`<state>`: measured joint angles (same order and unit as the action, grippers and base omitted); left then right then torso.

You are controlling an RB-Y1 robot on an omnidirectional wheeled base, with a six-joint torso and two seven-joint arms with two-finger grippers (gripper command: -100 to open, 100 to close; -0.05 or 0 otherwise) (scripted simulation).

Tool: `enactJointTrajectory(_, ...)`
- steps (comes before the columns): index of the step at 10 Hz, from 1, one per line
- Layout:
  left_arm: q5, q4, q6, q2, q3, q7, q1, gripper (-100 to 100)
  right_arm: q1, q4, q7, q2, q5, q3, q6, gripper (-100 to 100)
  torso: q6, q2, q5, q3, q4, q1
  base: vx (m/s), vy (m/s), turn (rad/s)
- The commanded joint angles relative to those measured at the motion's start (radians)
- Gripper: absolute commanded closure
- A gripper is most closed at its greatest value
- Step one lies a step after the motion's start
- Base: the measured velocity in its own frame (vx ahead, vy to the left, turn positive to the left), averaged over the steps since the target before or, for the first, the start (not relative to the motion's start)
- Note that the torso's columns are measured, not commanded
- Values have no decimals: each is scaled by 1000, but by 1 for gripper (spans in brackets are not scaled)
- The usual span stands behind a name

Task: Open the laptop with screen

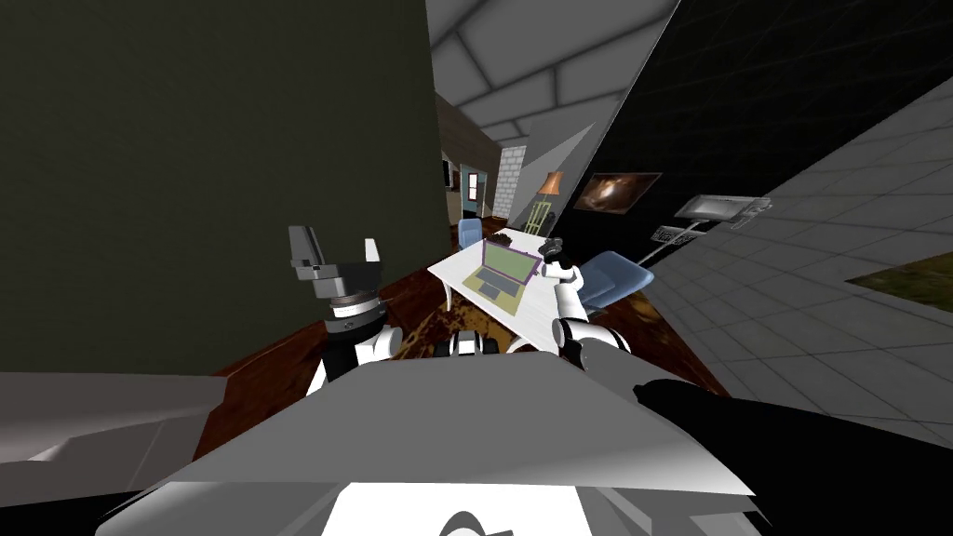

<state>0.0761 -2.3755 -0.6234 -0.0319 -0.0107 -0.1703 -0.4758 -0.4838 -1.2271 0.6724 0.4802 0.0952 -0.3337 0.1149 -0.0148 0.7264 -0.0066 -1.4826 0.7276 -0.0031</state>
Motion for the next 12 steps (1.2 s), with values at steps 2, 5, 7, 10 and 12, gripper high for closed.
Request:
enactJointTrajectory(2,0,0,0,0,0,0,0,0,106,-80,33,-25,103,18,-117,100,4,-6,2,-4,-1,7,-41,-47,301)
enactJointTrajectory(5,0,0,0,0,0,0,-1,0,155,-131,84,-67,193,23,-202,100,7,-7,4,-5,1,6,-15,-23,154)
enactJointTrajectory(7,0,0,0,0,0,0,0,0,197,-167,84,-74,256,23,-277,100,4,0,0,1,1,-1,-100,-119,395)
enactJointTrajectory(10,0,0,0,0,0,0,-1,0,235,-190,84,-74,329,23,-345,100,11,-2,7,-2,5,8,8,8,126)
enactJointTrajectory(12,0,0,0,0,0,0,0,0,309,-269,136,-123,395,28,-409,100,9,11,4,6,8,0,-103,-114,358)
